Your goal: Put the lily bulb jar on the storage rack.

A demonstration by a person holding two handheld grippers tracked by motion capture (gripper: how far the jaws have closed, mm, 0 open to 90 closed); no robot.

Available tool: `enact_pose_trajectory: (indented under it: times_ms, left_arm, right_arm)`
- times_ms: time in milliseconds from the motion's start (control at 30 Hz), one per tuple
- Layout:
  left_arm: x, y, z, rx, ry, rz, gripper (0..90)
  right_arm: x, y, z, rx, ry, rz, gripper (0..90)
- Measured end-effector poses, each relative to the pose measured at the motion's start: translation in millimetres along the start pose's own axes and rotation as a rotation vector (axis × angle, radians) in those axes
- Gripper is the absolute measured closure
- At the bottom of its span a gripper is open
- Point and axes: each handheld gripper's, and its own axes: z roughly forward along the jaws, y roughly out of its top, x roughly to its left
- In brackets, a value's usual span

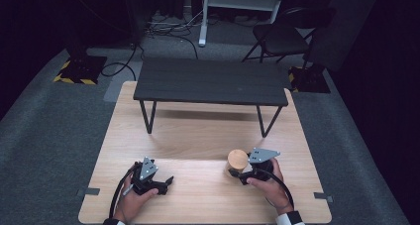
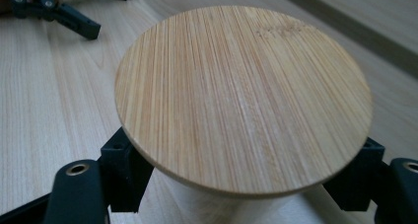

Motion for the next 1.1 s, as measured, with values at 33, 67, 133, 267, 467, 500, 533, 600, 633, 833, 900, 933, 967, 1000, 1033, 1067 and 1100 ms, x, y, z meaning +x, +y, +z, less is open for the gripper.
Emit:
enact_pose_trajectory:
  times_ms: [33,67,133,267,467,500,533,600,633,833,900,933,967,1000,1033,1067,1100]
  left_arm:
    - [0.0,0.0,0.0,0.000,0.000,0.000,1.9]
    - [0.0,0.0,0.0,0.000,0.000,0.000,1.9]
    - [0.0,0.0,0.0,0.000,0.000,0.000,1.8]
    - [0.0,0.0,0.0,0.000,0.000,0.000,1.9]
    - [0.0,0.1,0.0,0.000,0.000,0.000,1.8]
    - [0.0,0.1,0.0,0.000,0.000,0.000,1.9]
    - [0.0,0.1,0.0,0.000,0.001,0.000,1.9]
    - [0.0,0.1,0.1,0.000,0.001,0.000,1.9]
    - [0.0,0.1,0.0,0.000,0.001,0.000,1.8]
    - [0.0,0.1,0.0,0.001,0.001,0.000,1.8]
    - [0.0,0.1,0.0,0.000,0.001,-0.001,1.9]
    - [0.0,0.1,0.1,0.000,0.001,-0.001,1.9]
    - [0.0,0.1,0.0,0.000,0.001,-0.001,1.9]
    - [0.0,0.1,0.0,0.001,0.001,0.000,1.9]
    - [0.0,0.1,0.0,0.001,0.001,0.000,1.9]
    - [-0.1,0.0,0.1,0.000,0.001,-0.001,1.9]
    - [0.0,0.1,0.0,0.000,0.001,-0.001,1.9]
  right_arm:
    - [0.0,0.0,0.0,0.000,0.000,0.000,25.0]
    - [-4.2,8.0,-6.2,0.000,0.001,0.011,25.0]
    - [-5.5,12.8,-9.2,0.003,-0.003,0.011,24.9]
    - [-10.5,32.2,-20.5,0.005,-0.013,0.016,25.0]
    - [-19.2,58.5,-33.3,-0.007,-0.028,0.034,24.9]
    - [-20.7,62.7,-34.7,-0.007,-0.028,0.038,24.9]
    - [-22.0,67.1,-35.8,-0.007,-0.028,0.042,24.9]
    - [-24.2,75.3,-38.2,-0.008,-0.031,0.044,24.9]
    - [-25.6,79.7,-38.9,-0.007,-0.032,0.048,25.0]
    - [-33.5,105.8,-42.1,-0.010,-0.042,0.048,24.9]
    - [-38.2,113.6,-42.9,-0.017,-0.038,0.058,24.9]
    - [-39.5,118.4,-43.1,-0.016,-0.043,0.059,24.9]
    - [-44.6,128.8,-44.2,-0.012,-0.037,0.064,24.9]
    - [-45.9,134.0,-44.8,-0.010,-0.039,0.067,24.9]
    - [-45.9,134.0,-44.8,-0.010,-0.039,0.067,24.9]
    - [-46.6,139.1,-45.7,-0.011,-0.042,0.065,25.0]
    - [-48.0,143.9,-46.5,-0.014,-0.041,0.062,25.0]
